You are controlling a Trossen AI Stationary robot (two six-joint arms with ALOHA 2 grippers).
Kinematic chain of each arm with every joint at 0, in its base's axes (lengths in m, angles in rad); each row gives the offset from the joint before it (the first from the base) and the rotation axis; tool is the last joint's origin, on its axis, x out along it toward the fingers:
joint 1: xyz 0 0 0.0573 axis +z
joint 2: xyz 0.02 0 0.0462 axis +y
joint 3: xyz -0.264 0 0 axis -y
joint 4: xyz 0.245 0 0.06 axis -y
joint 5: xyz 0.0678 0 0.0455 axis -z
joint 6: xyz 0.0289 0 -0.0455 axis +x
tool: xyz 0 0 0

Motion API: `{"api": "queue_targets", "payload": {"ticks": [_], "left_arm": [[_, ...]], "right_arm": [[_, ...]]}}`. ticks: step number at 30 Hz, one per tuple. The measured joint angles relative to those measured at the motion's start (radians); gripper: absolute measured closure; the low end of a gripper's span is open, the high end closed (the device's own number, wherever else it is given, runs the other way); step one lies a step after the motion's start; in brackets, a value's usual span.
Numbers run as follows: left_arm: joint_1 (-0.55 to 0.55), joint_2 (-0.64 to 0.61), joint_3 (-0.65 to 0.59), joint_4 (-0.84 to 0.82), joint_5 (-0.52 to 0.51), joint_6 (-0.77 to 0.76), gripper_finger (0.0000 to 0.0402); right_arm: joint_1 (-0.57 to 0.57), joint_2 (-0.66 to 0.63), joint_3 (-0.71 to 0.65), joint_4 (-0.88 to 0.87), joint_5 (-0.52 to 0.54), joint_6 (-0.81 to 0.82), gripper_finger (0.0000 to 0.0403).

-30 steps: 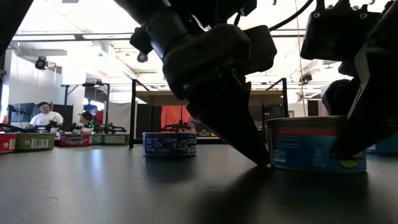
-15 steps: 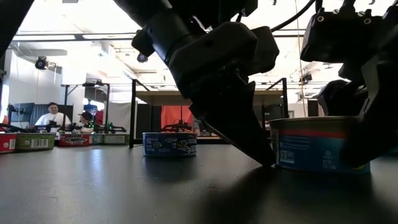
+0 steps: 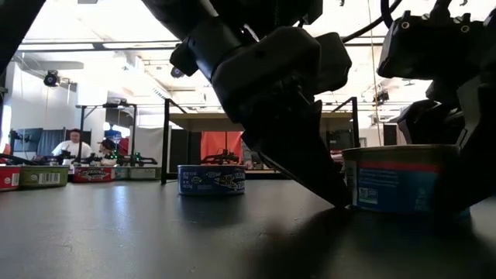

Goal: Stack canned seafood by type on shelf
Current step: Put the middle left blue-pink tuna can on the shelf

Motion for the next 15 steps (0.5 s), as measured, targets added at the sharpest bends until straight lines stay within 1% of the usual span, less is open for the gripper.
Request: {"api": "queue_targets", "payload": {"ticks": [3, 5, 9, 12, 14, 15], "left_arm": [[0.003, 0.0, 0.006, -0.031, 0.011, -0.007, 0.0402], [0.008, -0.002, 0.009, -0.06, 0.045, -0.007, 0.0402], [0.018, -0.03, 0.011, -0.147, 0.121, 0.013, 0.0402], [0.017, -0.104, 0.011, -0.277, 0.164, 0.089, 0.0402], [0.017, -0.183, 0.011, -0.372, 0.155, 0.16, 0.0402], [0.017, -0.224, 0.011, -0.424, 0.134, 0.197, 0.0402]], "right_arm": [[0.002, 0.0, 0.002, 0.004, 0.0, 0.0, 0.004], [0.002, 0.001, 0.005, 0.013, 0.0, -0.001, 0.0052], [-0.002, 0.002, 0.014, 0.038, 0.002, 0.003, 0.0053], [-0.008, -0.008, 0.027, 0.026, -0.017, 0.007, 0.0053], [-0.008, -0.023, 0.053, -0.009, -0.045, 0.017, 0.0051], [-0.012, -0.032, 0.074, -0.046, -0.057, 0.032, 0.005]]}}
